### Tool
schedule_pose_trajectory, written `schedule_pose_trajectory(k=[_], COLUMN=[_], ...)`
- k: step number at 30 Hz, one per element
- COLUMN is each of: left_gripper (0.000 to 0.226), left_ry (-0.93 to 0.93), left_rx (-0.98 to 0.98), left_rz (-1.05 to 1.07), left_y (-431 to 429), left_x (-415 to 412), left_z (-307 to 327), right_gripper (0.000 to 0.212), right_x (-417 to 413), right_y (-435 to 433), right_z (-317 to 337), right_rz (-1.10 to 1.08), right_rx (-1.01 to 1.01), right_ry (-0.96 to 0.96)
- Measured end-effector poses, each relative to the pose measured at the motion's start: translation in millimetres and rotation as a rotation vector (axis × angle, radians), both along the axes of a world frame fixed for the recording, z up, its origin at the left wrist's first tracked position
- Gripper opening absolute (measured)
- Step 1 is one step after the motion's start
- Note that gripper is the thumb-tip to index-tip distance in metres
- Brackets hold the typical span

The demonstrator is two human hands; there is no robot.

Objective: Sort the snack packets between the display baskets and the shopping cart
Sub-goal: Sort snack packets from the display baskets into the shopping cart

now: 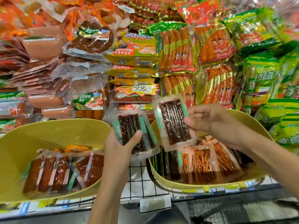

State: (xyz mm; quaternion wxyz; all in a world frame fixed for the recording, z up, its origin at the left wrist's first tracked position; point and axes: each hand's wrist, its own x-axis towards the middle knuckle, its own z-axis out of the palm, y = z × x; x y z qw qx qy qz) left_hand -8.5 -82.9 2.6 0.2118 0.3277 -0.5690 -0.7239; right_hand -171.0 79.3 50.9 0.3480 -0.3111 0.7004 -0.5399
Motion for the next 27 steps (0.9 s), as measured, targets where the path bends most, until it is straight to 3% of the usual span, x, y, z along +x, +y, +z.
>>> schedule_pose_trajectory(k=[3, 7, 11, 13, 15, 17, 19, 22, 24, 27], left_gripper=[0.043, 0.066, 0.053, 0.044, 0.049, 0.050, 0.048, 0.052, 0.058, 0.055], left_ry=[0.047, -0.040, 0.033, 0.047, 0.033, 0.031, 0.040, 0.043, 0.035, 0.055], left_rx=[0.075, -0.099, 0.065, 0.073, 0.063, 0.077, 0.085, 0.102, 0.090, 0.079], left_rz=[-0.032, -0.050, -0.118, -0.147, -0.118, -0.077, -0.037, -0.023, -0.017, -0.014], left_y=[7, 9, 9, 12, 14, 11, 4, -5, -7, -6], left_x=[-5, -3, -1, -1, -1, 1, 5, 11, 12, 13], left_z=[2, 1, -4, -2, -3, -3, -3, -3, -2, -2], right_gripper=[0.016, 0.016, 0.015, 0.022, 0.039, 0.045, 0.042, 0.041, 0.030, 0.011], right_x=[18, 37, 42, 45, 44, 35, 22, 17, 23, 29], right_y=[-20, -37, -43, -46, -47, -42, -35, -29, -33, -39], right_z=[-2, -8, -16, -22, -27, -35, -46, -71, -86, -98], right_rz=[-0.036, -0.043, -0.018, -0.032, -0.084, -0.150, -0.137, 0.145, 0.272, 0.248], right_rx=[0.018, 0.000, 0.015, 0.077, 0.095, 0.097, 0.265, 0.740, 0.822, 0.836], right_ry=[-0.031, -0.073, -0.176, -0.005, 0.162, 0.151, 0.212, 0.354, 0.342, 0.250])
